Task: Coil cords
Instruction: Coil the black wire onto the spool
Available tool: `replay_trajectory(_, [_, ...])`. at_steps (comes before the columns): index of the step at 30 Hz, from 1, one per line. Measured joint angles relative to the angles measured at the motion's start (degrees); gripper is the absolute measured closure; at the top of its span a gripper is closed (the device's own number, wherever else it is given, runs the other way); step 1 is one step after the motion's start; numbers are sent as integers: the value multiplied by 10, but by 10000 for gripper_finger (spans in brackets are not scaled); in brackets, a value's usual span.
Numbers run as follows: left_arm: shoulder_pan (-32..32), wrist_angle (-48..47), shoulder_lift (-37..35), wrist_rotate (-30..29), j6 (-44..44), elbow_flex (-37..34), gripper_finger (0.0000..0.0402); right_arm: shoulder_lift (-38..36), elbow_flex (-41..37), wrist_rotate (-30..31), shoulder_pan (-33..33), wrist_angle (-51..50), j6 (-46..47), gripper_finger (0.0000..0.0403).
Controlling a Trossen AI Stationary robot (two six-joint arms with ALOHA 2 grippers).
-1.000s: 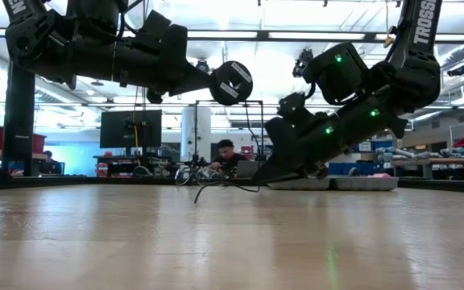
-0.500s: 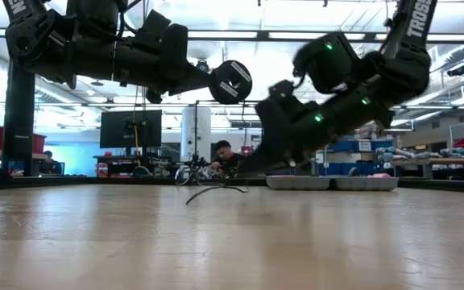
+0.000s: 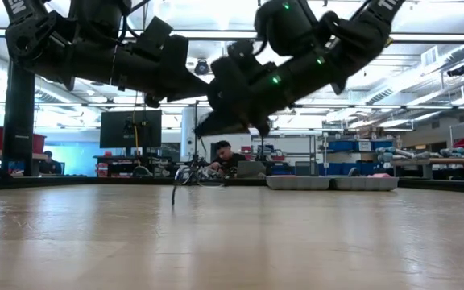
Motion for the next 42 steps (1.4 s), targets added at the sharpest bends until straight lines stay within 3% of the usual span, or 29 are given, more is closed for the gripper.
replay_trajectory(20, [0,-111,0,-20,-5,0,401,-42,37,-13,7,-51,-67,403])
replay_trajectory(26, [0,-165,0,-20,-19,0,401,-53,36,30,8,-74,-81,403])
replay_trajectory(35, [0,-188,0,5,-32,0,401,-140,36,102,10,-269,-75,403])
replay_trajectory(42, [-1,-169,0,20,-51,0,401,-156,36,107,10,-371,-53,403])
